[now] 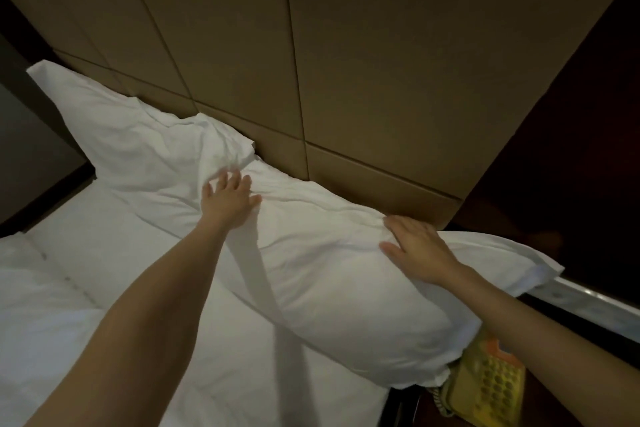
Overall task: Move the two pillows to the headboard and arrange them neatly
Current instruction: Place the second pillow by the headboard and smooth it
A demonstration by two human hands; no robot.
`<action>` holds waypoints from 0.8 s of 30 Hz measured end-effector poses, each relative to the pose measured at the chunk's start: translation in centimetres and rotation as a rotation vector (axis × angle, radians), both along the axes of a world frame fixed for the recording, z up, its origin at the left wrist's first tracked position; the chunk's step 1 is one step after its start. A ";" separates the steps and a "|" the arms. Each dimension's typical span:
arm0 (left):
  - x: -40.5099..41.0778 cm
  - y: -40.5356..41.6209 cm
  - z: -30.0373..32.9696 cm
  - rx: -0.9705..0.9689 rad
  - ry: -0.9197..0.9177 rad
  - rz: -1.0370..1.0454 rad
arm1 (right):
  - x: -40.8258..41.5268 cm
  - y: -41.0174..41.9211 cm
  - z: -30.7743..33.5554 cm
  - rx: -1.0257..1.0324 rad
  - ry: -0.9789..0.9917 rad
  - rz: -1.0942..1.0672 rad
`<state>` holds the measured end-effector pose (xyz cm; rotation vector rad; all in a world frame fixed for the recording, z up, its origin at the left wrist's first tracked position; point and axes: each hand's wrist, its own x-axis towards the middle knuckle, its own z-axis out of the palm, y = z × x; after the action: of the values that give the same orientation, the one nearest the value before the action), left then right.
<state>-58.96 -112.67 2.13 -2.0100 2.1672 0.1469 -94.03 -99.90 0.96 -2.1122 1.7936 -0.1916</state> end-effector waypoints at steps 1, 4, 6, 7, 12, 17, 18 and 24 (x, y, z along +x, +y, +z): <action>-0.1 0.4 0.2 -0.061 0.078 0.027 | 0.6 -0.3 0.6 -0.004 -0.045 0.003; 0.3 1.2 1.4 -0.228 0.303 0.225 | 3.2 -1.8 2.1 -0.029 -0.143 0.028; 1.5 1.9 2.5 -0.300 0.456 0.358 | 5.4 -3.2 2.7 -0.069 -0.191 0.075; 2.2 2.3 3.0 -0.322 0.553 0.411 | 6.5 -4.0 2.9 -0.082 -0.226 0.088; 6.5 5.4 5.2 -0.383 0.936 0.566 | 13.3 -9.1 3.5 -0.075 -0.353 0.098; 10.2 8.3 5.2 -0.371 0.969 0.675 | 20.7 -15.5 3.6 -0.073 -0.287 0.143; 11.0 8.8 5.1 -0.378 0.973 0.704 | 22.7 -16.5 3.7 -0.042 -0.288 0.127; 14.0 11.0 4.0 -0.432 0.970 0.854 | 30.6 -18.8 1.7 0.195 -0.207 -0.082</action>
<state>-44.92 -101.65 6.11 -3.5399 1.5316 1.0148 -63.45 -118.72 2.65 -1.8166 1.7038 -0.2369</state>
